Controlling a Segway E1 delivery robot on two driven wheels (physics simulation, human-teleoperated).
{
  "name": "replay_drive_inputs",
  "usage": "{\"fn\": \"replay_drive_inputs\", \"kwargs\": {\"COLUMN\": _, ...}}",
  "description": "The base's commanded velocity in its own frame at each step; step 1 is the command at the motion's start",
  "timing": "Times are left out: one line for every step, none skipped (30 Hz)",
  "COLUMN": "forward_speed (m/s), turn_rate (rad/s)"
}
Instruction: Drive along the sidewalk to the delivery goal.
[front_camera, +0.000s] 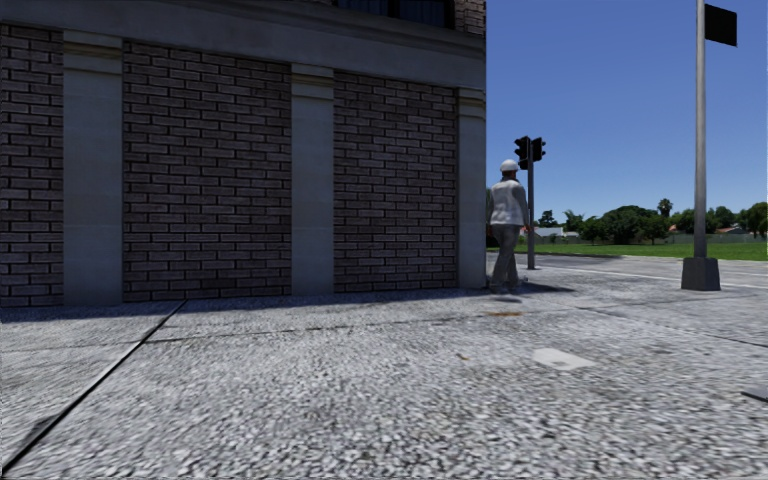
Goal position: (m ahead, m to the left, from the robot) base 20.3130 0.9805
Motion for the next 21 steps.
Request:
{"fn": "replay_drive_inputs", "kwargs": {"forward_speed": 1.05, "turn_rate": -0.32}}
{"fn": "replay_drive_inputs", "kwargs": {"forward_speed": 1.05, "turn_rate": -0.32}}
{"fn": "replay_drive_inputs", "kwargs": {"forward_speed": 1.05, "turn_rate": -0.34}}
{"fn": "replay_drive_inputs", "kwargs": {"forward_speed": 1.05, "turn_rate": -0.34}}
{"fn": "replay_drive_inputs", "kwargs": {"forward_speed": 1.05, "turn_rate": -0.34}}
{"fn": "replay_drive_inputs", "kwargs": {"forward_speed": 1.05, "turn_rate": -0.34}}
{"fn": "replay_drive_inputs", "kwargs": {"forward_speed": 1.05, "turn_rate": -0.34}}
{"fn": "replay_drive_inputs", "kwargs": {"forward_speed": 1.05, "turn_rate": -0.34}}
{"fn": "replay_drive_inputs", "kwargs": {"forward_speed": 1.05, "turn_rate": -0.34}}
{"fn": "replay_drive_inputs", "kwargs": {"forward_speed": 1.05, "turn_rate": -0.34}}
{"fn": "replay_drive_inputs", "kwargs": {"forward_speed": 1.05, "turn_rate": -0.34}}
{"fn": "replay_drive_inputs", "kwargs": {"forward_speed": 1.05, "turn_rate": -0.34}}
{"fn": "replay_drive_inputs", "kwargs": {"forward_speed": 1.05, "turn_rate": -0.34}}
{"fn": "replay_drive_inputs", "kwargs": {"forward_speed": 1.05, "turn_rate": -0.34}}
{"fn": "replay_drive_inputs", "kwargs": {"forward_speed": 1.05, "turn_rate": -0.34}}
{"fn": "replay_drive_inputs", "kwargs": {"forward_speed": 1.05, "turn_rate": -0.34}}
{"fn": "replay_drive_inputs", "kwargs": {"forward_speed": 1.05, "turn_rate": -0.34}}
{"fn": "replay_drive_inputs", "kwargs": {"forward_speed": 1.05, "turn_rate": -0.34}}
{"fn": "replay_drive_inputs", "kwargs": {"forward_speed": 1.05, "turn_rate": -0.34}}
{"fn": "replay_drive_inputs", "kwargs": {"forward_speed": 1.05, "turn_rate": -0.34}}
{"fn": "replay_drive_inputs", "kwargs": {"forward_speed": 1.05, "turn_rate": -0.34}}
